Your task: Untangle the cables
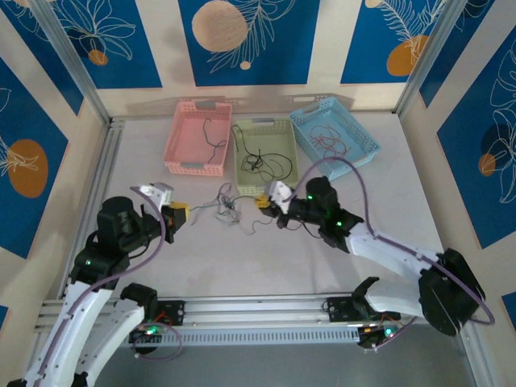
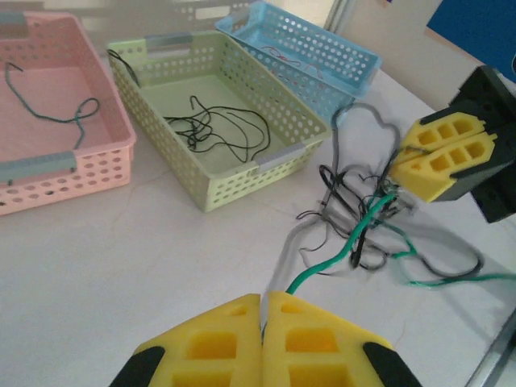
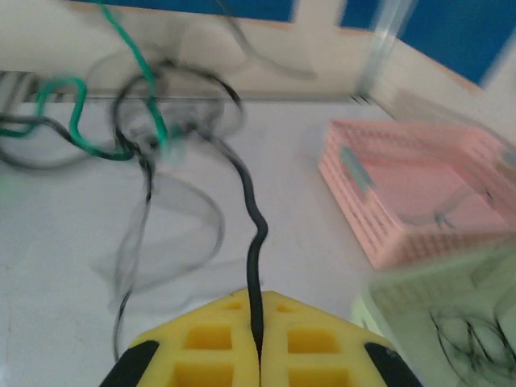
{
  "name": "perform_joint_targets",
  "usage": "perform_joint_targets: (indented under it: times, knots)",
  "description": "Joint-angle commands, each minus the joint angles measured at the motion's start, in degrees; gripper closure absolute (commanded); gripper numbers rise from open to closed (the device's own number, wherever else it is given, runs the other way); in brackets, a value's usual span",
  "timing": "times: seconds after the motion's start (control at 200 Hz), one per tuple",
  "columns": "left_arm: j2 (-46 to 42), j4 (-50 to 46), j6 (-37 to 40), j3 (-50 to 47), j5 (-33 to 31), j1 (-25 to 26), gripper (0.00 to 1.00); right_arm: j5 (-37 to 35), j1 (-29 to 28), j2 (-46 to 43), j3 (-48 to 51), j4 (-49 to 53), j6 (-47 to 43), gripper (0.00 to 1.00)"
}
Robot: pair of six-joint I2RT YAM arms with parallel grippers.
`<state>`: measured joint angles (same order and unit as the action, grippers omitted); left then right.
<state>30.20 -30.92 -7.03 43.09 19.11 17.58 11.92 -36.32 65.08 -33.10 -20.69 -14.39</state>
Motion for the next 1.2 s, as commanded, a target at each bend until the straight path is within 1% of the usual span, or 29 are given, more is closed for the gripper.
perform_joint_targets:
  times: [0.0, 0.08, 0.19, 0.26, 0.29, 0.34, 0.445, 0.62, 0.715, 0.84, 0.875, 0.915, 0.98, 1.03, 1.145, 1.195]
  knots:
    - [-3.77, -1.61, 0.73, 0.15, -10.96, -0.84, 1.00, -8.84, 8.87, -5.68, 7.13, -2.57, 15.92, 1.00]
    - [-5.69, -1.52, 0.88, -0.02, -12.97, -0.90, 1.00, -12.35, 14.86, -9.56, 11.05, -2.26, 24.04, 1.00]
    - [-7.28, -1.65, 0.98, -0.03, -15.06, -0.92, 1.00, -16.53, 21.46, -13.25, 14.18, -1.12, 30.88, 1.00]
    - [-7.86, -1.78, 0.96, -0.02, -16.27, -0.90, 1.00, -20.96, 24.85, -14.50, 14.09, 2.74, 35.15, 1.00]
    - [-8.02, -1.78, 0.97, -0.09, -16.55, -0.95, 1.00, -20.44, 26.51, -14.91, 14.31, 3.57, 36.13, 1.00]
    - [-8.09, -1.65, 1.03, -0.20, -16.31, -0.92, 1.00, -15.76, 28.52, -15.77, 15.40, 1.87, 36.20, 1.00]
    - [-7.44, -1.69, 1.05, -0.11, -15.54, -0.95, 1.00, -9.84, 27.20, -16.63, 17.01, -3.56, 35.45, 1.00]
    - [-6.83, -1.10, 1.03, -0.33, -12.44, -0.87, 1.00, -3.31, 22.78, -17.81, 16.62, -6.51, 31.93, 1.00]
    - [-6.04, 0.19, 0.68, -0.93, -8.32, -0.88, 1.00, 1.38, 20.89, -18.95, 16.34, -7.35, 30.98, 1.00]
    - [-1.82, 2.13, -0.14, -1.00, 0.89, -0.86, 0.62, 7.72, 17.86, -19.64, 15.09, -7.24, 29.27, 1.00]
    - [-0.69, 2.86, -0.69, -1.22, 3.34, -0.86, 0.54, 8.47, 16.56, -19.64, 14.88, -7.25, 28.59, 1.00]
    - [0.45, 3.89, -1.32, -1.55, 6.51, -0.84, 0.47, 8.86, 15.10, -19.65, 14.65, -6.73, 27.86, 1.00]
    - [2.88, 5.73, -2.37, -1.84, 11.56, -0.09, 0.39, 8.99, 12.85, -19.58, 14.06, -6.09, 26.65, 1.00]
    - [5.03, 7.13, -3.38, -1.74, 14.90, 0.71, 0.36, 8.85, 11.33, -19.70, 13.80, -5.76, 26.35, 1.00]
    - [10.35, 10.17, -7.48, -0.44, 22.69, 1.77, 0.32, 8.32, 8.14, -20.12, 13.09, -4.41, 27.29, 1.00]
    - [11.79, 11.01, -9.01, -0.18, 24.50, 2.49, 0.31, 6.95, 6.76, -20.55, 13.15, -3.98, 27.69, 1.00]
